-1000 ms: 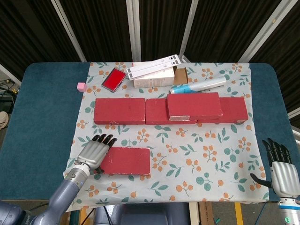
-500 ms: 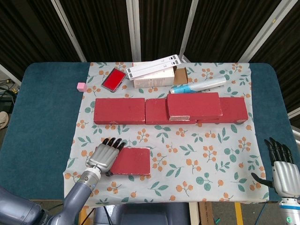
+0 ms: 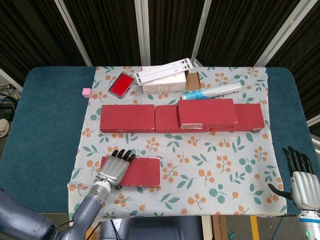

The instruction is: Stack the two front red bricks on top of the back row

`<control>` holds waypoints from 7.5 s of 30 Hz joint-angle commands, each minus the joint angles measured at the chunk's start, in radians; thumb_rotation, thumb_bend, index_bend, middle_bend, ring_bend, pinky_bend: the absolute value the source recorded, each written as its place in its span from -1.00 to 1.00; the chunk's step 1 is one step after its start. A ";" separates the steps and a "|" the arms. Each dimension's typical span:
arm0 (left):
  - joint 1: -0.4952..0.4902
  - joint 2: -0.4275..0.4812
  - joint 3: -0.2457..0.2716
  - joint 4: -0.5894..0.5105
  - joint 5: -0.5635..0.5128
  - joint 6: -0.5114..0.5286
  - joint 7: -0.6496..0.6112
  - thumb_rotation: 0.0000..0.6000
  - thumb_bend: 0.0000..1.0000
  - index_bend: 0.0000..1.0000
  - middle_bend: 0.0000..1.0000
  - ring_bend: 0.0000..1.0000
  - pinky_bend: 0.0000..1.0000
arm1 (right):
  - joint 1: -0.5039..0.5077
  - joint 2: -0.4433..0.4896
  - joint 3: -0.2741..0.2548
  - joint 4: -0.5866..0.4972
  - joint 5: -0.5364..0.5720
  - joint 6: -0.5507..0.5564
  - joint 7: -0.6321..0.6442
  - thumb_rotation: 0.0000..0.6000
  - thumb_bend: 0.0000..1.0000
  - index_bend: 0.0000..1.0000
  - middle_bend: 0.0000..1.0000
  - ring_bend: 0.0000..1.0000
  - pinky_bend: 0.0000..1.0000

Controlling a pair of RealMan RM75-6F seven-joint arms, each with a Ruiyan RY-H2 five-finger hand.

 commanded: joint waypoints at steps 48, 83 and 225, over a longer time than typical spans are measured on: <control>-0.066 -0.090 -0.039 0.089 -0.065 0.032 0.077 1.00 -1.00 -0.51 -0.37 -1.00 -0.72 | -0.020 -0.002 0.042 -0.008 0.014 -0.023 0.011 1.00 -0.70 -1.00 -1.00 -1.00 -1.00; -0.173 0.116 -0.234 0.128 -0.031 -0.012 0.099 1.00 -0.96 -0.37 -0.16 -0.37 -0.45 | -0.018 -0.021 0.064 0.011 0.040 -0.042 -0.006 1.00 -0.69 -1.00 -1.00 -1.00 -1.00; -0.733 -0.107 0.017 1.146 -0.758 -0.817 0.043 1.00 -0.96 -0.31 -0.27 -0.51 -0.63 | 0.011 -0.066 0.148 0.104 0.263 -0.156 -0.068 1.00 -0.69 -1.00 -1.00 -1.00 -1.00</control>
